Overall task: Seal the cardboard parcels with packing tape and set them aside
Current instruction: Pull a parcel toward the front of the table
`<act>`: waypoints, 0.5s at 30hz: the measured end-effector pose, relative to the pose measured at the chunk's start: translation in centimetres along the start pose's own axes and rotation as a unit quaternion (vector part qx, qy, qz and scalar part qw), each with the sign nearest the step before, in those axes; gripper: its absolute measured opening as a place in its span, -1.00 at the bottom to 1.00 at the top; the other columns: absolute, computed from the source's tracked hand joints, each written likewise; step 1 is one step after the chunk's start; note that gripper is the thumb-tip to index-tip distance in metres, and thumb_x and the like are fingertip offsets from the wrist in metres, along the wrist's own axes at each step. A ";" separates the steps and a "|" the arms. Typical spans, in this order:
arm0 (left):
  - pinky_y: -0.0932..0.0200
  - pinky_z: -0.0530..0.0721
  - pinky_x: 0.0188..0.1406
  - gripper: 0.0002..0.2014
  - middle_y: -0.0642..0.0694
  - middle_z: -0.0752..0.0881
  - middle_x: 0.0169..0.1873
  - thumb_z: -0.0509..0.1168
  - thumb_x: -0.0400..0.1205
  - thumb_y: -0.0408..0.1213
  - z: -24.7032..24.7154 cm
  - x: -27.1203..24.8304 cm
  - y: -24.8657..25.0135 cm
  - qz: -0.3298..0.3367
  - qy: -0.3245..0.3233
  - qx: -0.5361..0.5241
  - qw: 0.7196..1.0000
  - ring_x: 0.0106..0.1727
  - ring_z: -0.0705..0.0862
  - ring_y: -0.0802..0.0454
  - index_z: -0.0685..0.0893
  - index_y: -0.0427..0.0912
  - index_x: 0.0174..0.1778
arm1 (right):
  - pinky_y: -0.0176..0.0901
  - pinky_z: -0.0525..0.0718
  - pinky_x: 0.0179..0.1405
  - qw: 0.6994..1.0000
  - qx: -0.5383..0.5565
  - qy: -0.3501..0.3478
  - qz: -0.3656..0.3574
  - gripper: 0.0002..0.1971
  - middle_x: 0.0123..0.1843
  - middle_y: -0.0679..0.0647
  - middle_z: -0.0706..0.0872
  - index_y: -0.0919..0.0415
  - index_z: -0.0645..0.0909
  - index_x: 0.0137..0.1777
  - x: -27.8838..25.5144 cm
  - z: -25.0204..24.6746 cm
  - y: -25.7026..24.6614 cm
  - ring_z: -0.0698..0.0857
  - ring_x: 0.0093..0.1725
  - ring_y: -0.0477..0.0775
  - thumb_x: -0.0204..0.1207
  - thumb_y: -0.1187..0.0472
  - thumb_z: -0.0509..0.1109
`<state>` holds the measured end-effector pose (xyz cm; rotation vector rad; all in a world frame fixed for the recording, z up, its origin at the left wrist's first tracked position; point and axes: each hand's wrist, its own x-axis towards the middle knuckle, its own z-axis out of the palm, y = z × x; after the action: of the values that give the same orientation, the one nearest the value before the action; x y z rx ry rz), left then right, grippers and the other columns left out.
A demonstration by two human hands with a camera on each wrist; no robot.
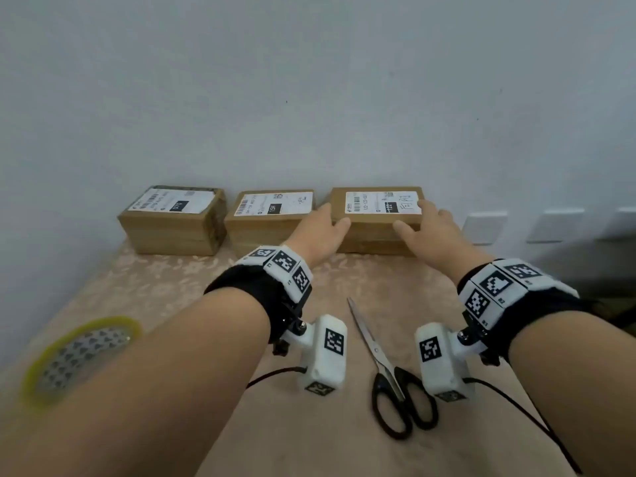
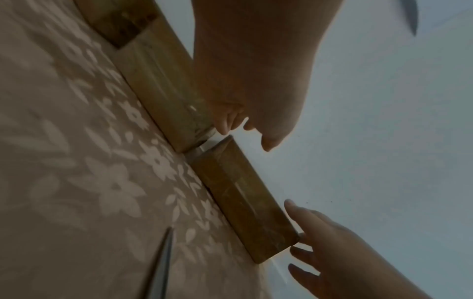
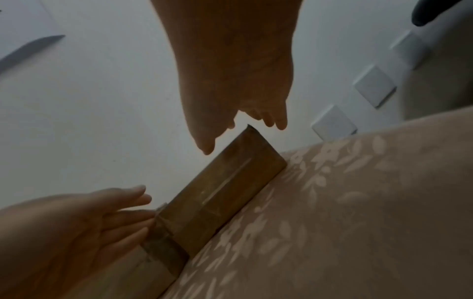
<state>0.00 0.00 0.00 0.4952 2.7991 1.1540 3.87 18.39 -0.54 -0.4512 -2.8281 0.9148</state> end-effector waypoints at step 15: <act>0.04 0.56 0.01 -0.83 0.09 0.58 -0.19 0.15 0.70 -0.15 -1.3 -3.7 2.8 -0.019 0.054 -0.162 0.985 -0.06 0.57 -0.08 0.47 0.05 -0.22 | -0.08 0.49 0.05 0.978 0.154 0.139 0.015 -0.65 0.06 0.09 0.55 0.18 0.47 0.20 -2.9 -2.2 0.2 0.56 0.08 0.18 0.69 -0.09 0.12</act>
<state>3.97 -0.15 2.70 0.3562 2.6132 1.6308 7.18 18.81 1.02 -0.5342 -2.3832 1.1700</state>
